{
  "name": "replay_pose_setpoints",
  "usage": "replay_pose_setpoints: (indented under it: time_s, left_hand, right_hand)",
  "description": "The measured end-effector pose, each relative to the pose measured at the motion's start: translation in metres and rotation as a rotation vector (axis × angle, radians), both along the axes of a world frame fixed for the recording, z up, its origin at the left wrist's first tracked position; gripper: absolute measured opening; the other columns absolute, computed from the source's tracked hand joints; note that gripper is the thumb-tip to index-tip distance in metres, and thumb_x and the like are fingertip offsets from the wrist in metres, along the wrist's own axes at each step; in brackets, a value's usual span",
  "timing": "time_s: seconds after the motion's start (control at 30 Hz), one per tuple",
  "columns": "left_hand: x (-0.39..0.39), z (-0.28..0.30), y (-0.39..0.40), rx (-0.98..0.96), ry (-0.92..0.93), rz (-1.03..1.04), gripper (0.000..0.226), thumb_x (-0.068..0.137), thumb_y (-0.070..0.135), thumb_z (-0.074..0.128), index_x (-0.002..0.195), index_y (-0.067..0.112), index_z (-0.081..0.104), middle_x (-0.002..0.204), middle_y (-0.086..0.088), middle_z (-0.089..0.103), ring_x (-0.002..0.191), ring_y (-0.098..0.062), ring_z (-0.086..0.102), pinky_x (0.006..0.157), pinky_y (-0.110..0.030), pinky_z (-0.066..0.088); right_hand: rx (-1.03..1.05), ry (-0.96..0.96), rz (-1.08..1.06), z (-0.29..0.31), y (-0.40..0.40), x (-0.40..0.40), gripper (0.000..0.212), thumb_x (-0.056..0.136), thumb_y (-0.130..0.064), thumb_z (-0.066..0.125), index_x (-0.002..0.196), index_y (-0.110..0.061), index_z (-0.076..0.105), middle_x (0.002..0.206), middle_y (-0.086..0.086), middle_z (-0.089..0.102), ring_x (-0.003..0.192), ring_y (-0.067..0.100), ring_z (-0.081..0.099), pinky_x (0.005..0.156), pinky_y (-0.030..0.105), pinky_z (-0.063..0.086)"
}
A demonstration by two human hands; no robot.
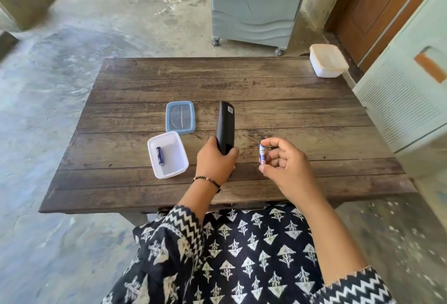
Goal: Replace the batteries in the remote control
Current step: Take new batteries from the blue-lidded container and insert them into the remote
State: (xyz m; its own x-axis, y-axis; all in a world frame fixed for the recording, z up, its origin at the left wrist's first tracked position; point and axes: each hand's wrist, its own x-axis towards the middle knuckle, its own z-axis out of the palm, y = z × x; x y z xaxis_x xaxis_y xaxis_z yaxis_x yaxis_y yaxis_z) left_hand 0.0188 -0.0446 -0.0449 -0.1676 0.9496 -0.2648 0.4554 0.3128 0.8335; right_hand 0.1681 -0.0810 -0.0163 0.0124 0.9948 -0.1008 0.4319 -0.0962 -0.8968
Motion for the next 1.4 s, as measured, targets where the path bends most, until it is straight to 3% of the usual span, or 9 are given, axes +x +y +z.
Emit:
replay_pose_setpoints:
  time_s: [0.07,0.17,0.3,0.47,0.7,0.87,1.03,1.17,1.4]
  left_hand:
    - [-0.006,-0.005,-0.008,0.058,-0.316,0.036,0.019,0.087,0.023,0.059,0.101,0.014,0.050,0.094,-0.009,0.069,0.079,-0.021,0.070,0.075,-0.043,0.059]
    - [-0.009,-0.005,-0.019,0.069,-0.728,0.074,0.014,0.096,0.026,0.044,0.101,0.014,0.045,0.083,-0.007,0.066,0.064,-0.017,0.067,0.063,-0.036,0.060]
    - [-0.011,-0.011,-0.023,0.058,-0.936,0.192,0.029,0.100,0.036,0.027,0.097,0.017,0.049,0.080,-0.005,0.063,0.067,-0.020,0.060,0.064,-0.035,0.053]
    - [-0.010,-0.007,-0.023,0.013,-1.031,0.246,0.029,0.101,0.030,0.027,0.102,0.016,0.052,0.093,-0.006,0.064,0.084,-0.024,0.057,0.087,-0.049,0.047]
    - [-0.007,-0.005,-0.029,-0.002,-1.116,0.264,0.034,0.101,0.027,0.029,0.115,0.005,0.050,0.092,-0.011,0.060,0.078,-0.021,0.059,0.068,-0.031,0.055]
    - [-0.003,0.002,-0.037,-0.040,-1.213,0.230,0.033,0.101,0.025,0.029,0.118,0.005,0.049,0.104,-0.021,0.057,0.088,-0.025,0.059,0.078,-0.033,0.053]
    - [-0.006,0.007,-0.034,-0.039,-1.215,0.265,0.046,0.100,0.031,0.028,0.128,-0.001,0.044,0.101,-0.014,0.060,0.084,-0.021,0.060,0.073,-0.032,0.057]
    - [-0.007,0.011,-0.033,-0.075,-1.256,0.315,0.053,0.099,0.036,0.030,0.133,-0.003,0.039,0.109,-0.019,0.052,0.086,-0.022,0.058,0.074,-0.032,0.057]
    - [0.001,0.009,-0.037,-0.105,-1.251,0.269,0.044,0.100,0.032,0.030,0.118,-0.001,0.052,0.095,-0.012,0.062,0.083,-0.019,0.062,0.071,-0.026,0.057]
  right_hand:
    - [-0.004,0.018,0.029,0.001,-0.004,-0.004,0.043,0.076,-0.001,0.067,0.109,-0.027,0.058,0.083,0.000,0.065,0.075,0.019,0.064,0.074,0.037,0.056]
    - [0.005,0.060,0.090,0.004,-0.010,-0.017,0.043,0.077,-0.001,0.067,0.111,-0.026,0.059,0.084,-0.001,0.065,0.076,0.013,0.064,0.074,0.028,0.055]
    - [0.040,0.039,0.151,0.006,-0.016,-0.035,0.039,0.077,-0.005,0.068,0.105,-0.030,0.059,0.083,-0.003,0.066,0.074,0.010,0.063,0.071,0.025,0.055]
    - [0.079,-0.128,0.149,0.010,-0.016,-0.047,0.020,0.079,-0.008,0.065,0.095,-0.021,0.064,0.080,-0.009,0.065,0.071,0.005,0.062,0.066,0.018,0.053]
    - [0.283,-0.361,0.144,0.010,-0.013,-0.058,0.011,0.077,-0.011,0.069,0.088,-0.013,0.068,0.071,-0.004,0.061,0.062,0.008,0.053,0.060,0.025,0.050]
    - [0.350,-0.426,0.126,0.011,-0.012,-0.059,0.003,0.078,-0.012,0.068,0.081,-0.012,0.067,0.073,-0.008,0.052,0.065,0.009,0.050,0.061,0.024,0.046]
    - [0.462,-0.440,0.171,0.011,-0.028,-0.050,0.019,0.085,-0.003,0.056,0.098,-0.011,0.068,0.088,0.000,0.055,0.075,0.012,0.054,0.061,0.020,0.048]
    - [0.509,-0.610,0.202,0.012,-0.037,-0.050,0.032,0.083,0.003,0.055,0.109,-0.011,0.066,0.087,0.004,0.054,0.081,0.020,0.053,0.056,0.029,0.054]
    - [0.386,-0.740,0.235,0.018,-0.028,-0.049,0.056,0.078,0.006,0.058,0.126,-0.023,0.054,0.089,0.001,0.047,0.086,0.019,0.051,0.054,0.030,0.054]
